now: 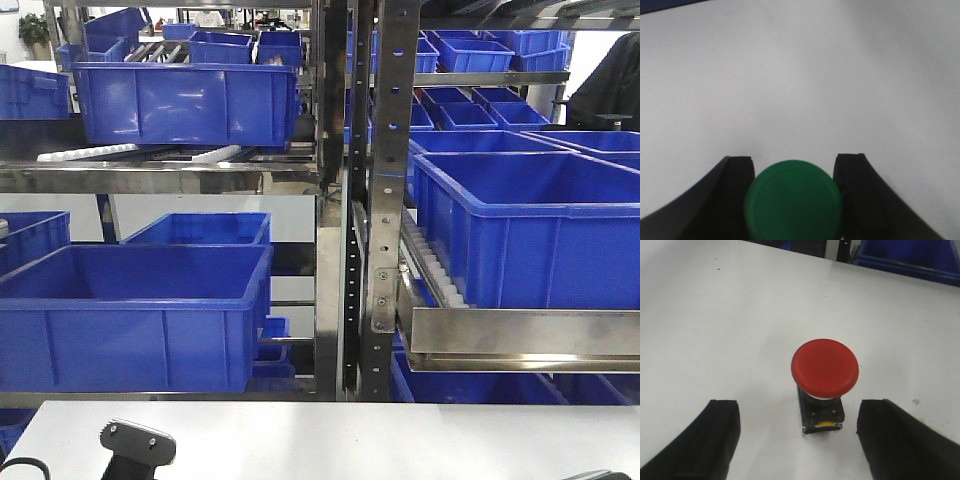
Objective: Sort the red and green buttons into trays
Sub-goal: 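Lower left gripper onto green button and right gripper onto red button, then close both grippers and lift the green and red buttons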
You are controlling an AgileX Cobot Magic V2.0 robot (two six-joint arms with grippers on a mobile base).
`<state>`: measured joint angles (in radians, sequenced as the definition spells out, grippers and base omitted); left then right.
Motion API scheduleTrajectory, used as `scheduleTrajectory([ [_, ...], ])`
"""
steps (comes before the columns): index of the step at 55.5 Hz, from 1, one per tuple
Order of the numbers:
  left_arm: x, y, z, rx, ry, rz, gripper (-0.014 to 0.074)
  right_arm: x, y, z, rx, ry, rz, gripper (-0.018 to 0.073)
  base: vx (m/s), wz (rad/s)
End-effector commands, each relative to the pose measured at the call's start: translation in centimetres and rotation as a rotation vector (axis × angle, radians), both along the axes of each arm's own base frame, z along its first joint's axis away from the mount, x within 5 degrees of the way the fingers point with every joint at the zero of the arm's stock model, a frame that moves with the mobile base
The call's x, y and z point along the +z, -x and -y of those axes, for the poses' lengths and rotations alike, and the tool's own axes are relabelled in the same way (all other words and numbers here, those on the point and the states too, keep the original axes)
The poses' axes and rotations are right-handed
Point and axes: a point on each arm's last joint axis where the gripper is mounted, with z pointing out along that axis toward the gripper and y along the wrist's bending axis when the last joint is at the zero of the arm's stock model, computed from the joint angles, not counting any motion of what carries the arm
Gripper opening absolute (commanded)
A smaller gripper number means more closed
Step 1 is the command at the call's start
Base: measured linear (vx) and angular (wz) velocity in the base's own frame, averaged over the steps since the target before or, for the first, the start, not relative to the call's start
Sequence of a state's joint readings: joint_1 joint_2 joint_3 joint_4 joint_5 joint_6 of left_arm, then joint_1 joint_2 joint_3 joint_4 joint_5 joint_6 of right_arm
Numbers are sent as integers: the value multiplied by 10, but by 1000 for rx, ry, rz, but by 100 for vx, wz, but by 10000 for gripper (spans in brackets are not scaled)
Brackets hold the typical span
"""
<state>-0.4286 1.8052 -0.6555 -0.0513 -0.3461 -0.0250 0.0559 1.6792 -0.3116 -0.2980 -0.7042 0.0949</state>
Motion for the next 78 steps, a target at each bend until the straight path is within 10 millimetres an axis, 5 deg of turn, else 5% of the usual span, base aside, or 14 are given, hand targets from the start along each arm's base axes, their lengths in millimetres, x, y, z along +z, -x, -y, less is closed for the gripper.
scheduleTrajectory([
  [1, 22, -9, 4, 6, 54, 116, 125, 9, -14, -1, -23, -48, 147, 561, 0, 0],
  [29, 22, -9, 4, 6, 54, 117, 125, -19, -19, -5, 30, -41, 195, 561, 0, 0],
  [44, 22, -9, 4, -2, 44, 120, 125, -23, -43, -6, 9, -61, 219, 561, 0, 0],
  [55, 22, -8, 4, -44, -7, 140, 125, -31, -43, -5, 6, -43, 157, 535, 0, 0],
  [65, 22, -9, 4, -44, -7, 141, 125, -32, -42, -5, 6, -38, 142, 382, 0, 0],
  [78, 20, -7, 4, -43, -13, 115, 125, -31, -43, -2, -38, -61, 146, 43, 0, 0],
])
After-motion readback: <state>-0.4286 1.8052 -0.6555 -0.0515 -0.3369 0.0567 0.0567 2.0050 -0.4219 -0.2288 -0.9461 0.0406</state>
